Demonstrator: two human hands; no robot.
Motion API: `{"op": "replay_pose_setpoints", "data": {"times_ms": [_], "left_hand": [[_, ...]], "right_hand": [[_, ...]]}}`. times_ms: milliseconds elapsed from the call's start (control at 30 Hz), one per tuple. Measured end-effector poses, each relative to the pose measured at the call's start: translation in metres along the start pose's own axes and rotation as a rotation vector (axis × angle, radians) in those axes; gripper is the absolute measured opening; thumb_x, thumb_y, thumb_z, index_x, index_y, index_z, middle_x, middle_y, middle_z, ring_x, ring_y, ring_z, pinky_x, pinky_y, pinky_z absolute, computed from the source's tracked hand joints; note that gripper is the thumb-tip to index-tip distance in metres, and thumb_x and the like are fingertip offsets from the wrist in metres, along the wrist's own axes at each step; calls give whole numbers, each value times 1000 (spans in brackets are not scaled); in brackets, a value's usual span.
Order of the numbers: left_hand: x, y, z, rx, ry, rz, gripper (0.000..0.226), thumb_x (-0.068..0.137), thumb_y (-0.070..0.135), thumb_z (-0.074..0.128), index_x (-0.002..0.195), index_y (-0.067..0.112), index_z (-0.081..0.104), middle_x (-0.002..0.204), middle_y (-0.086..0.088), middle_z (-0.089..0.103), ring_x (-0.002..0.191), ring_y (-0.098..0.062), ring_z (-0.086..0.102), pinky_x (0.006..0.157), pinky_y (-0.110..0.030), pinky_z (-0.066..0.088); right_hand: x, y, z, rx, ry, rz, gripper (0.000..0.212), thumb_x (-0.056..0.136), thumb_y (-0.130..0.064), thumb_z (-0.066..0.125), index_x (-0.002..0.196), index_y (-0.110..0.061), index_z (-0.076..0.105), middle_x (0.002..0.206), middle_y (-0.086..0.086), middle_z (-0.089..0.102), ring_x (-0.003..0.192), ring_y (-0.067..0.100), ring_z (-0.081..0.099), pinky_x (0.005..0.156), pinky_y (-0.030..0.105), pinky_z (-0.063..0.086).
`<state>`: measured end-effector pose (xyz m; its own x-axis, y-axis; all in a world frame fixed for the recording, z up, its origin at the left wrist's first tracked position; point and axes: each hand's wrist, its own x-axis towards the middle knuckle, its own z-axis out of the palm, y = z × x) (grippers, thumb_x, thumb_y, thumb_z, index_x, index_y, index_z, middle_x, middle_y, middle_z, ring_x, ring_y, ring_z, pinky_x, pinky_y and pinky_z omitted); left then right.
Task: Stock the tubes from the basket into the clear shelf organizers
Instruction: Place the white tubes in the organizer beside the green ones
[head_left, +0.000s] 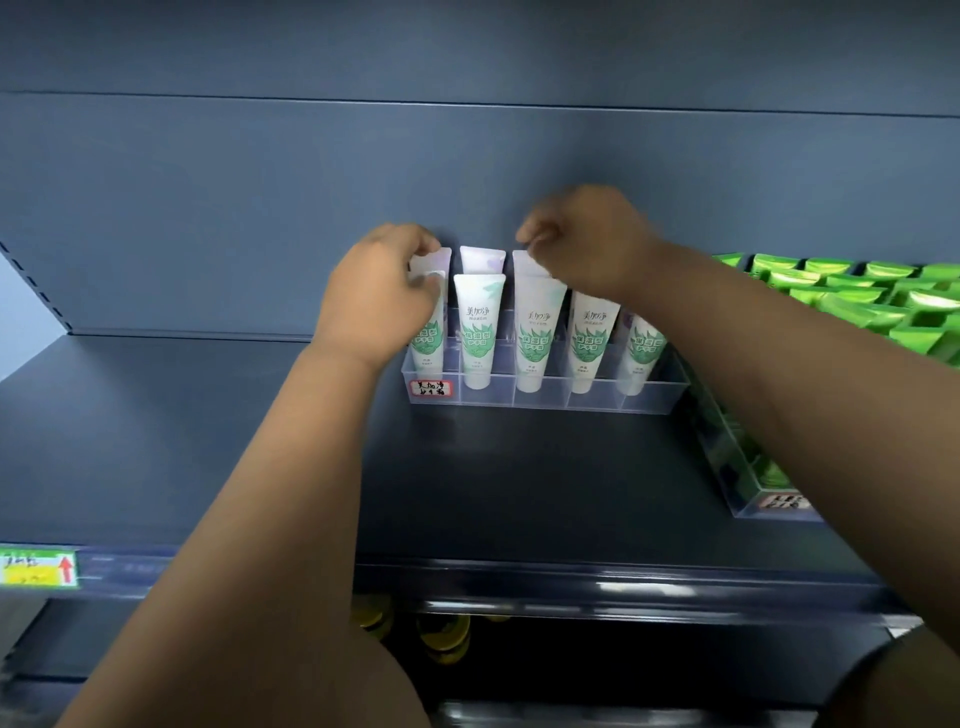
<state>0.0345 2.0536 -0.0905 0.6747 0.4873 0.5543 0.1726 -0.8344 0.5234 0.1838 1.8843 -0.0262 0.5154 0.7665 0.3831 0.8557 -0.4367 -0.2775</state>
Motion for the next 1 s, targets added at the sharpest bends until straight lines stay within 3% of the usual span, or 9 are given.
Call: {"op": "replay_pose_setpoints", "data": {"times_ms": [133,233,467,700,1000], "left_hand": [[3,20,4,24,50,149,19,91,24,64,108,19,70,111,5,69,109,-23,60,91,-38,50],[4,37,14,73,25,230,18,92,26,66,108,20,71,109,4,70,107,-24,58,87,-39,50],[8,66,50,207,-88,338,29,90,30,69,118,20,71,114,0,71,108,-30,58,88,-41,49],[11,70,68,360,-136,280,25,87,21,67,113,23,67,112,1,70,110,-29,57,93,-40,39],[15,68,69,319,-159,244,30,90,16,66,120,19,66,121,-4,69,113,-33,61,100,-42,42]], "right_hand": [[-11,26,-20,-87,-31,58,23,91,-13,60,105,-15,78,114,0,74,111,20,64,93,25,47],[-17,42,-23,-114,-80,88,22,92,-18,63,108,-19,78,117,-2,73,114,19,63,89,21,42],[-28,56,-24,-302,-194,45,25,84,-25,70,109,-20,75,114,1,72,106,26,63,87,31,49],[-33,60,-23,-379,-190,-7,21,80,-17,70,101,-19,75,103,2,71,98,29,62,85,43,56],[-33,65,-17,-344,-160,44,22,82,-12,66,101,-19,72,105,4,69,102,31,61,83,43,57]]}}
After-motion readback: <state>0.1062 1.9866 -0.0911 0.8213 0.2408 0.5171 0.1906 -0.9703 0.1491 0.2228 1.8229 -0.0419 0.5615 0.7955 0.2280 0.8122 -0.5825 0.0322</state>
